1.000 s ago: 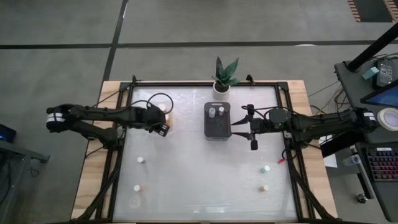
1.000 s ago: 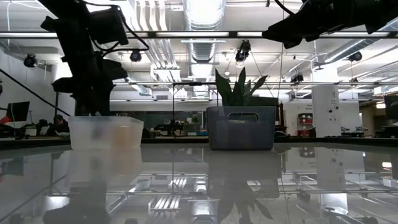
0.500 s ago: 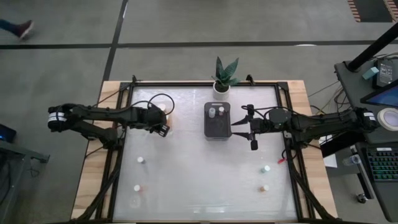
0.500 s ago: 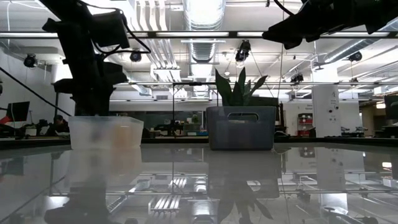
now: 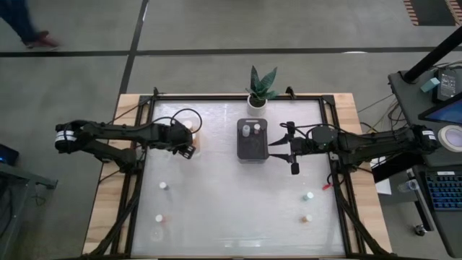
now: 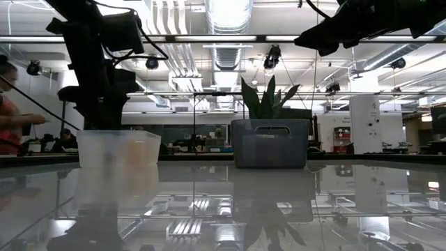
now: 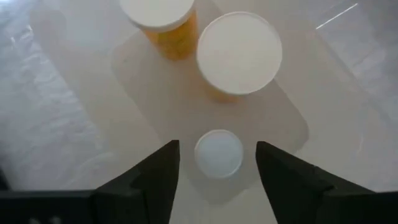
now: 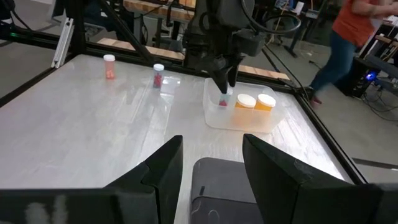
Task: Pick and place medicine bottles into bin by pill shape (circle, oval)
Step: Put the bottom right blue pill bottle into the black bin
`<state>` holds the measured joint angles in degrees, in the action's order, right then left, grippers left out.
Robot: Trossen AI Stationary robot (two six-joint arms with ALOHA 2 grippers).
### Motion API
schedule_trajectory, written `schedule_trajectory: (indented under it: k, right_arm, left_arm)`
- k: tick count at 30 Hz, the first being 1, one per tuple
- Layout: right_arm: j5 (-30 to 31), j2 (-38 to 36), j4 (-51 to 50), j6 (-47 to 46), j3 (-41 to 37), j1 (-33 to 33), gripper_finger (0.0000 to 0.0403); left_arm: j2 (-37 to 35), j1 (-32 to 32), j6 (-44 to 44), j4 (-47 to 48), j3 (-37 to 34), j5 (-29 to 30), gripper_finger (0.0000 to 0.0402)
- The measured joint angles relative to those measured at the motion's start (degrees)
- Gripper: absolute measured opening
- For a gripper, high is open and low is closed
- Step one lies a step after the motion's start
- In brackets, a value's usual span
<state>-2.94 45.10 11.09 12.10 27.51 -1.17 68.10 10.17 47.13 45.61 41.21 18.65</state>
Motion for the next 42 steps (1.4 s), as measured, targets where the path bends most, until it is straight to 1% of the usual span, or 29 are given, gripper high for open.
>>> schedule_trajectory:
  k: [4, 6, 11, 14, 17, 19, 21, 23, 25, 30, 34, 42]
  right_arm:
    - [0.0, 0.0, 0.0, 0.1, 0.0, 0.0, 0.016]
    - [0.0, 0.0, -0.1, 0.5, 0.0, 0.0, 0.016]
    - [0.0, 0.0, -0.5, 0.5, 0.0, 0.0, 0.016]
    - [0.4, 0.0, -1.2, 0.9, 0.0, 0.0, 0.016]
    - [2.2, 0.0, -1.3, 1.4, 0.0, 0.0, 0.016]
    - [4.2, 0.0, -0.8, 2.1, 0.0, -0.4, 0.016]
    - [4.9, 0.0, 0.5, 2.1, 0.0, -1.5, 0.016]
    - [4.9, 0.0, 1.9, 2.1, 0.0, -3.1, 0.016]
    - [4.9, 0.0, 2.9, 2.0, 0.0, -4.9, 0.016]
    - [4.4, 0.0, 4.2, 2.6, 0.0, -9.1, 0.016]
    - [4.4, 0.0, 4.2, 3.5, 0.0, -11.5, 0.016]
    - [4.4, 0.0, 5.1, 2.3, 0.0, -14.4, 0.016]
  left_arm:
    - [-0.1, 0.0, -0.3, 5.4, 2.8, 0.0, 0.0201]
    - [-0.1, 0.0, -2.0, 6.5, 4.3, 0.0, 0.0201]
    - [-0.3, 0.0, -10.2, 5.3, 9.4, 0.0, 0.0202]
    - [-0.4, 0.0, -18.7, 1.7, 11.6, 0.0, 0.0202]
    - [-0.7, 0.0, -30.2, -4.6, 12.5, -1.5, 0.0202]
    - [-0.7, 0.0, -39.1, -9.4, 12.6, -5.3, 0.0201]
    - [-0.7, 0.0, -48.0, -13.1, 12.3, -11.5, 0.0201]
    - [-0.7, 0.0, -54.8, -16.0, 12.0, -16.2, 0.02]
    - [-0.7, 0.0, -59.2, -18.4, 11.9, -16.9, 0.02]
    - [-0.7, 1.2, -64.2, -23.0, 11.9, -16.8, 0.02]
    - [-0.7, 2.4, -67.0, -24.0, 11.9, -16.8, 0.02]
    - [-0.7, 5.4, -68.9, -25.3, 11.9, -16.5, 0.02]
